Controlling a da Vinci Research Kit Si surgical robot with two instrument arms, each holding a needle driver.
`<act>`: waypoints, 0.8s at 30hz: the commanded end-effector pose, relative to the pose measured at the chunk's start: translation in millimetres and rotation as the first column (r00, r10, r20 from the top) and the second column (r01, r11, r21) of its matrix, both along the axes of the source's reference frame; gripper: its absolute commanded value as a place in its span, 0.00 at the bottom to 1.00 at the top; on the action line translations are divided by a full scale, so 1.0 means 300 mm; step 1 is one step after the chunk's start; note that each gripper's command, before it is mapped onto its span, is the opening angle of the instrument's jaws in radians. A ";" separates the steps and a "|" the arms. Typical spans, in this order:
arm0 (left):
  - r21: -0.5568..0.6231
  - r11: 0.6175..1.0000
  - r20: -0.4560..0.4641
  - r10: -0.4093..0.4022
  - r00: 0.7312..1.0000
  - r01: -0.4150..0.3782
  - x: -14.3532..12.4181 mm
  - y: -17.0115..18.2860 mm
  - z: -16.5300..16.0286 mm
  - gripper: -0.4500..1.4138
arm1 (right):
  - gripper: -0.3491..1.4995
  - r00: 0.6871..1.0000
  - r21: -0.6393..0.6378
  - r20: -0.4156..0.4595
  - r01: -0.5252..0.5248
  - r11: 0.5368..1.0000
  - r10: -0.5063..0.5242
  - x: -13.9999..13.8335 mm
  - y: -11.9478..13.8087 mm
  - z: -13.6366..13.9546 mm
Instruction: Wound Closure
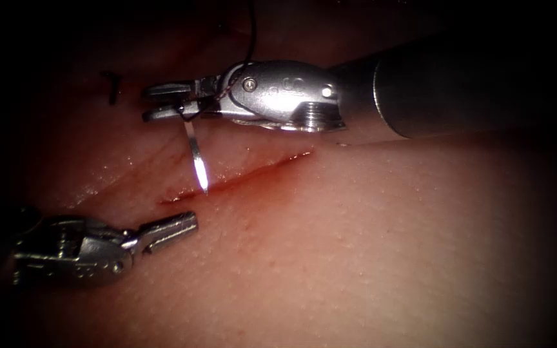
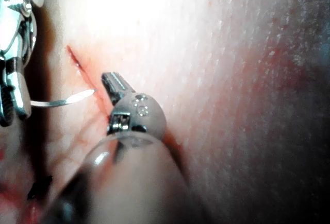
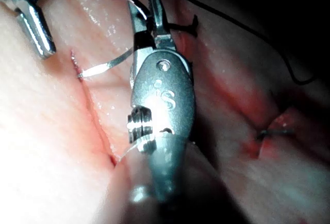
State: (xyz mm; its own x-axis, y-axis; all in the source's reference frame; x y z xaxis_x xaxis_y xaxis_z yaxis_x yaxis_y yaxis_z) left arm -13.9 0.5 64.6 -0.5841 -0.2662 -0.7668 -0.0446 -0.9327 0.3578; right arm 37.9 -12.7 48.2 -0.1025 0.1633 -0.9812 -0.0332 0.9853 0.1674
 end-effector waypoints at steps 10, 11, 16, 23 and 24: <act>0.075 0.997 -0.155 0.039 0.987 -0.028 -0.0065 -0.004 0.022 0.08 | 0.00 1.000 -0.100 -0.018 0.006 0.995 -0.008 0.0116 0.0055 0.0047; 0.091 0.996 -0.154 0.038 0.987 -0.024 -0.0065 -0.005 0.023 0.08 | 0.00 1.000 -0.107 -0.011 0.009 0.994 -0.010 0.0114 0.0055 0.0052; 0.117 0.993 -0.169 0.052 0.984 -0.032 -0.0064 -0.008 0.024 0.07 | 0.00 1.000 -0.126 0.000 0.013 0.992 -0.013 0.0106 0.0048 0.0070; 0.137 0.990 -0.157 0.063 0.986 -0.041 -0.0064 -0.010 0.019 0.10 | 0.00 1.000 -0.182 0.030 0.001 0.983 0.004 0.0107 0.0019 0.0118; 0.140 0.989 -0.157 0.063 0.986 -0.041 -0.0061 -0.010 0.018 0.10 | 0.00 0.999 -0.189 0.033 0.000 0.982 0.007 0.0105 0.0019 0.0122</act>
State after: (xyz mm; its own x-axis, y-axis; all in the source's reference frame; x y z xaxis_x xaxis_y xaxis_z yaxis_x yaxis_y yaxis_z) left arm -15.2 -2.8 69.4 -0.6913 -0.1985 -0.6948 0.0535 -0.9730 0.2247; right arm 40.1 -12.6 51.6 -0.0640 -0.0244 -0.9977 -0.0399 0.9990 -0.0218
